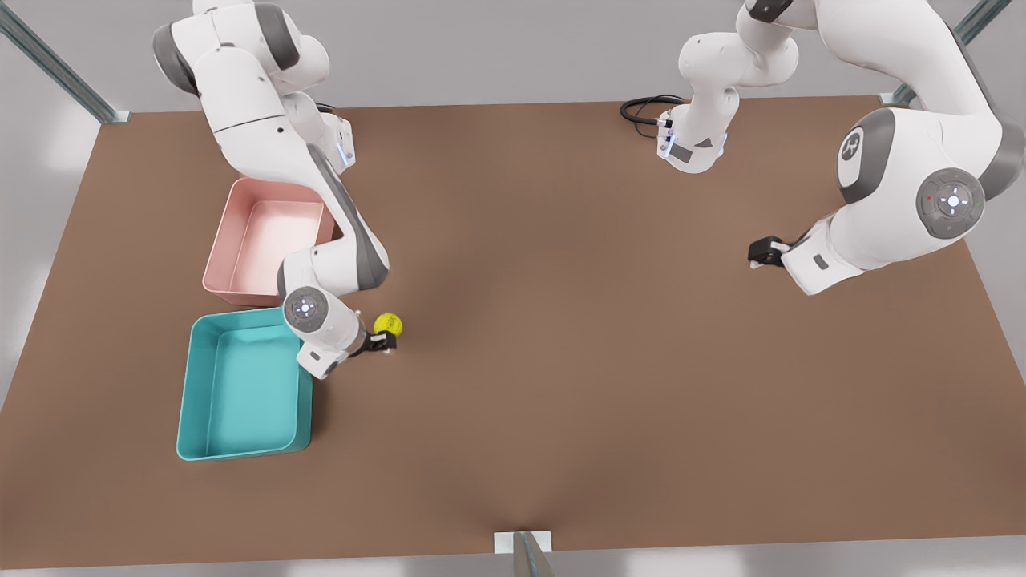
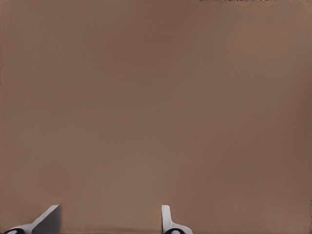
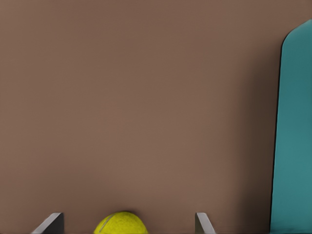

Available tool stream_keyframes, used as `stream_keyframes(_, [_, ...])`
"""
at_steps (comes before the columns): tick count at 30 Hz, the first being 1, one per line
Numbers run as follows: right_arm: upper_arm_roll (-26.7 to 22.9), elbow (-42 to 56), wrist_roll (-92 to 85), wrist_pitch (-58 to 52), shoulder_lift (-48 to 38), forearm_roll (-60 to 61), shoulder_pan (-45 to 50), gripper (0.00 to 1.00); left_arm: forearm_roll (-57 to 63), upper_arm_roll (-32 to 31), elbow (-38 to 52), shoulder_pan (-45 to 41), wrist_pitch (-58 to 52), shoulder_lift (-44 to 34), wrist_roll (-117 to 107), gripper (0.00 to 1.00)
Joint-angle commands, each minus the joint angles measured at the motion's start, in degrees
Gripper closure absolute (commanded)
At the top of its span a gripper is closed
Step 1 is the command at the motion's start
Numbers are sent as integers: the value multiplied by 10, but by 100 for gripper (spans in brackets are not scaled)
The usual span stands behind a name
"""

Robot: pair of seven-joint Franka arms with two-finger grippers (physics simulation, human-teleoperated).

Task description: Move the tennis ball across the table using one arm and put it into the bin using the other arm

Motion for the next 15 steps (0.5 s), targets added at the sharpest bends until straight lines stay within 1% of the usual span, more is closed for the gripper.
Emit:
stream_keyframes(1, [0, -20, 127, 107, -5, 3, 4, 0, -1, 0, 1, 1, -4, 0, -151, 0])
stream_keyframes(2, [0, -24, 129, 115, -3, 3, 7, 0, -1, 1, 2, 1, -4, 0, -150, 0])
stream_keyframes(3, [1, -49, 140, 145, -3, 3, 13, 0, -1, 1, 2, 1, -4, 0, -150, 0])
stream_keyframes(6, [1, -97, 146, 184, -17, 3, 21, 0, -2, 0, 2, 0, -4, 0, -161, 0])
stream_keyframes(9, [2, -138, 153, 197, -38, 3, 24, 0, -2, 1, 2, 0, -4, 0, -161, 0])
stream_keyframes(12, [2, -180, 153, 234, -49, 3, 28, 0, -2, 1, 2, 0, -4, 1, -161, 0])
stream_keyframes(15, [2, -182, 153, 247, -39, 3, 29, 0, -2, 1, 2, 0, -5, 1, -161, 0])
